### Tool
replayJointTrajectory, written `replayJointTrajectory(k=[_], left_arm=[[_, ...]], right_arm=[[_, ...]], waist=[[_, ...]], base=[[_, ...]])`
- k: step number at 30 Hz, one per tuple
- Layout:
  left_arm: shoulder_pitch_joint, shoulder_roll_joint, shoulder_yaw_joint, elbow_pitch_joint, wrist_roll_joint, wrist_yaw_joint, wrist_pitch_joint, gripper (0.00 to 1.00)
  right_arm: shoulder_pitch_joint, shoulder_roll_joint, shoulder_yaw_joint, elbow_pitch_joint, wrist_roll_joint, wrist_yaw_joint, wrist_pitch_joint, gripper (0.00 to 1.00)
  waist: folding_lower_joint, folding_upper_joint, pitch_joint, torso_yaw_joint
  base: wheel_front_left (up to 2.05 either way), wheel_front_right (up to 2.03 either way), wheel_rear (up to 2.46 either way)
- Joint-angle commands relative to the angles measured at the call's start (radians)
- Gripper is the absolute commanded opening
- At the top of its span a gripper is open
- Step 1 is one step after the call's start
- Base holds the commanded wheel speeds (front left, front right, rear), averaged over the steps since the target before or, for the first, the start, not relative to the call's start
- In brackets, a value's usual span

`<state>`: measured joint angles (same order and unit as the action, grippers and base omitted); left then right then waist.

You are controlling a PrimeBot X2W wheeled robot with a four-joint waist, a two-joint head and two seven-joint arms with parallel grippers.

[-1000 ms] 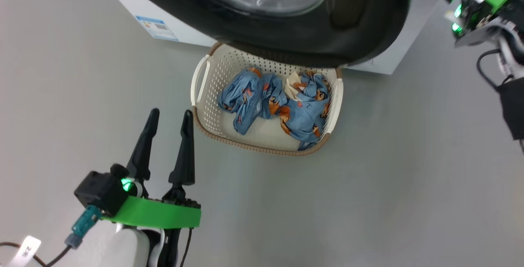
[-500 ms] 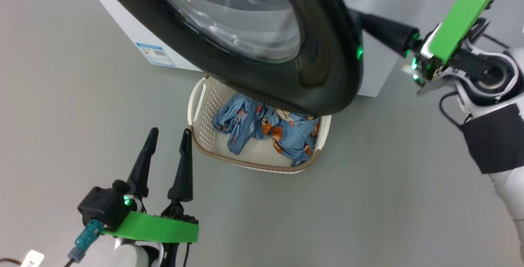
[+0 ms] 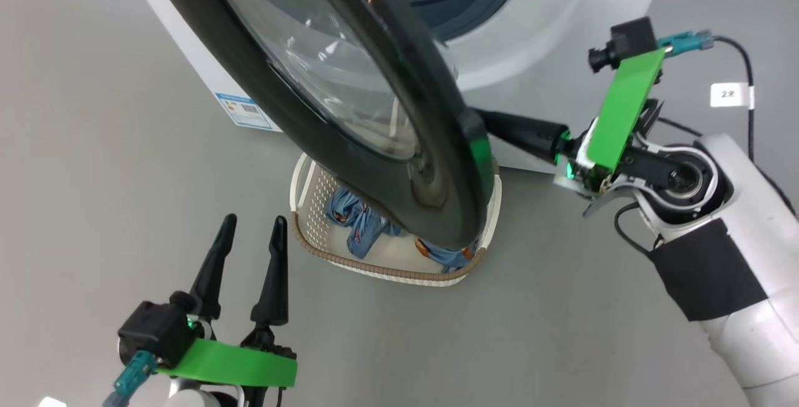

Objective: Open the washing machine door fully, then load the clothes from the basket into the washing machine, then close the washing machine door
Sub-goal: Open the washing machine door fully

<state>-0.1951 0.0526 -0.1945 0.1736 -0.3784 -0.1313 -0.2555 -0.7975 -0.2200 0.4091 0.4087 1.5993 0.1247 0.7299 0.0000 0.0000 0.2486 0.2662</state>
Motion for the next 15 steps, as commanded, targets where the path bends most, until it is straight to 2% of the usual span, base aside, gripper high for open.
replayJointTrajectory(k=[1, 15], left_arm=[[0.011, 0.024, 0.033, -0.018, 0.011, 0.001, -0.006, 1.0], [0.039, 0.026, 0.027, -0.013, 0.018, 0.001, -0.006, 1.0]], right_arm=[[0.019, 0.026, 0.012, -0.038, -0.007, 0.006, 0.012, 0.0], [0.105, 0.085, 0.059, -0.102, -0.013, 0.006, 0.058, 0.0]], waist=[[0.0, 0.0, -0.007, 0.004], [0.0, 0.0, -0.048, 0.033]], base=[[0.0, 0.0, 0.0], [0.0, 0.0, 0.0]])
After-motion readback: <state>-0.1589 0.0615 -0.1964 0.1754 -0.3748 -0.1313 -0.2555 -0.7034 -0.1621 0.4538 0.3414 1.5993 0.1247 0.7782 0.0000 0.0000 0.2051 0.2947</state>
